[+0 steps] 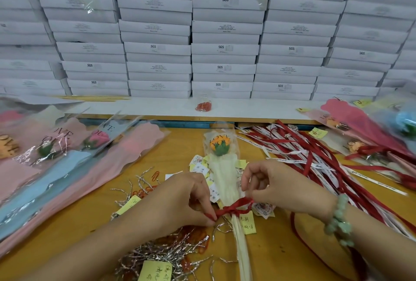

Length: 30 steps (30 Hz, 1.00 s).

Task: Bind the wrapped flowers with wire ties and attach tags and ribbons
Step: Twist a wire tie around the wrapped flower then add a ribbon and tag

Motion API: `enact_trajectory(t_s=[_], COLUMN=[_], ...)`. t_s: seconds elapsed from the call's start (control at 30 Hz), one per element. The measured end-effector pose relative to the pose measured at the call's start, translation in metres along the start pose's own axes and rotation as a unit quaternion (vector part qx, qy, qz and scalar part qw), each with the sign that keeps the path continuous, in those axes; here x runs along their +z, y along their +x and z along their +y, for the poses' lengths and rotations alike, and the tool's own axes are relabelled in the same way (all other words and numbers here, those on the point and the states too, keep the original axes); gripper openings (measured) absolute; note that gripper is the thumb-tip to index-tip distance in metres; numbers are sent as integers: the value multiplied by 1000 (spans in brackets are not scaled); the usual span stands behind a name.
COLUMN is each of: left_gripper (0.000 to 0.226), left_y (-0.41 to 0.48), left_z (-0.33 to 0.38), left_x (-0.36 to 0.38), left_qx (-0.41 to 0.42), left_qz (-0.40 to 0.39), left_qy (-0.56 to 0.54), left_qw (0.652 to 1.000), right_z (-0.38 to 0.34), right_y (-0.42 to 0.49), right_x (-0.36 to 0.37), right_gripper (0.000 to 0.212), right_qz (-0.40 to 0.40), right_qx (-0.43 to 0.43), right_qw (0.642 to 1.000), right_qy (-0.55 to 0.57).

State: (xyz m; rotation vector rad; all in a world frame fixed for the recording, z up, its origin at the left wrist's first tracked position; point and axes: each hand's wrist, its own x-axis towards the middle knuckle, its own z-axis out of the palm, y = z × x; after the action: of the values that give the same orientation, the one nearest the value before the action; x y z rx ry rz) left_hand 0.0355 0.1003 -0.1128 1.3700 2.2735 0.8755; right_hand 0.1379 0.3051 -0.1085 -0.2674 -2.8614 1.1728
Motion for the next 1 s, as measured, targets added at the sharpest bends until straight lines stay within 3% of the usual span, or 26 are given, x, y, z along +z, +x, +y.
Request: enact_trajectory(t_s=[0.27, 0.4, 0.47, 0.63, 0.8, 1.0], left_gripper=[24, 17, 31, 43, 43, 32], left_y=[1, 0, -2, -6, -8, -8], left_z=[-7, -5, -5, 0, 5, 5], left_x=[-1, -3, -8, -6, 13, 18], left_qx=[5, 2, 2, 37, 112, 134], left_qz=[-16, -20, -5, 0, -48, -49], left_qy=[31, 36, 29, 19, 128, 147], left_qw=[999, 999, 1000, 999, 984, 979], right_z=[3, 0, -2, 0, 1, 8], right_y=[-1, 0, 0, 13, 63, 111], right_x=[1, -7, -16, -27, -18, -10], right_gripper=[19, 10, 13, 16, 40, 57], right_qz=[18, -55, -93, 17, 54, 118], right_qx=[-4, 6, 18, 26, 57, 121], right_qw=[991, 997, 995, 998, 987, 983], right_qy=[-132, -55, -9, -50, -140, -68])
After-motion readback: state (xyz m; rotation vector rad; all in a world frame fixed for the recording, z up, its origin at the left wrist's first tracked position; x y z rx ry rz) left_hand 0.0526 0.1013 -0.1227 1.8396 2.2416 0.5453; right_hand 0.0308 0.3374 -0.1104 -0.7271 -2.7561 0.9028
